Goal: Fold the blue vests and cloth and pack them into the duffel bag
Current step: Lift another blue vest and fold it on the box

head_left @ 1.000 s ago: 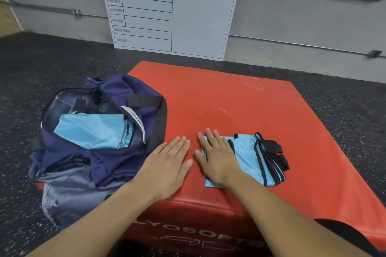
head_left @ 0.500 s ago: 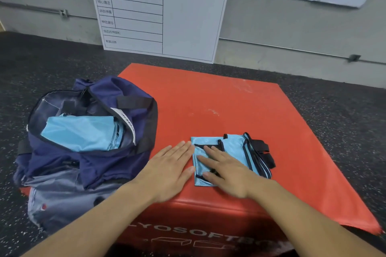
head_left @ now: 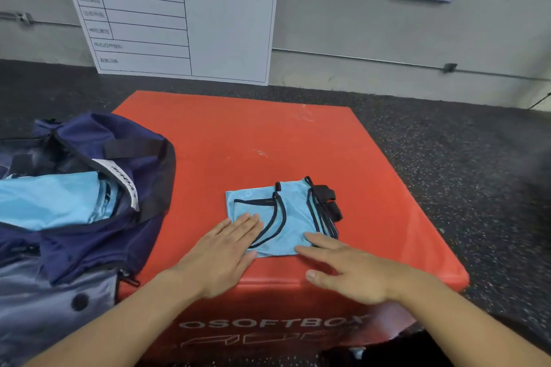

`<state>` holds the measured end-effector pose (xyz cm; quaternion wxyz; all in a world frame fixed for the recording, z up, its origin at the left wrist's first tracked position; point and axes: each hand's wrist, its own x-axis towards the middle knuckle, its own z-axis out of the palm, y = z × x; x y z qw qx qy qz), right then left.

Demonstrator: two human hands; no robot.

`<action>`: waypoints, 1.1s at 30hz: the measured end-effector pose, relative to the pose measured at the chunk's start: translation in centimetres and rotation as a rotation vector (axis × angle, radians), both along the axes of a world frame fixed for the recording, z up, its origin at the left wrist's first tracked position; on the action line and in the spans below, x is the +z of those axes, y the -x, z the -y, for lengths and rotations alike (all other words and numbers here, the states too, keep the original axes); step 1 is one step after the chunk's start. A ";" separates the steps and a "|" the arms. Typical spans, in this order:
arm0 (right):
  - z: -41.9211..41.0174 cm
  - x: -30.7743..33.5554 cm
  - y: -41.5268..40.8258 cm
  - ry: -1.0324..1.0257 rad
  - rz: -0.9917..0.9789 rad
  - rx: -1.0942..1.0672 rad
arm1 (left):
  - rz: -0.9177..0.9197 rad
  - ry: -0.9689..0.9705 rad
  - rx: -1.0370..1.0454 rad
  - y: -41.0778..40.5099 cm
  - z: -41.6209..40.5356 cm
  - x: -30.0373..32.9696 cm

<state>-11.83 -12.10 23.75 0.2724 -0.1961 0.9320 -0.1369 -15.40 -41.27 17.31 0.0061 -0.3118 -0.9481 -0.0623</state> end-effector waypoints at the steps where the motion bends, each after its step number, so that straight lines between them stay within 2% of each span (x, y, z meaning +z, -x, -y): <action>1: 0.0 -0.1 -0.1 0.002 0.013 0.006 | -0.008 -0.009 0.004 0.1 -0.1 -0.1; 8: -0.8 -0.5 3.3 0.056 -0.041 0.029 | -0.018 -0.018 0.030 0.1 0.3 0.5; 10: -1.8 -0.7 5.7 0.067 -0.146 -0.005 | -0.025 -0.019 0.043 0.3 0.8 0.4; 14: -4.6 -0.9 9.1 -0.056 -0.386 -0.088 | 0.004 0.009 0.064 0.8 1.5 0.7; 19: -3.2 -0.9 5.7 0.085 -0.336 0.141 | 0.008 0.004 0.090 2.1 2.2 0.5; 23: -0.7 -2.6 3.0 -0.006 -0.301 0.265 | 0.018 -0.010 0.098 2.7 2.0 0.2; 30: 4.3 -4.0 2.6 -0.089 -0.626 0.227 | 0.040 0.007 0.107 2.8 1.5 0.9; 33: 5.6 -4.4 2.6 -0.036 -0.568 0.141 | 0.057 0.008 0.096 2.7 1.7 1.2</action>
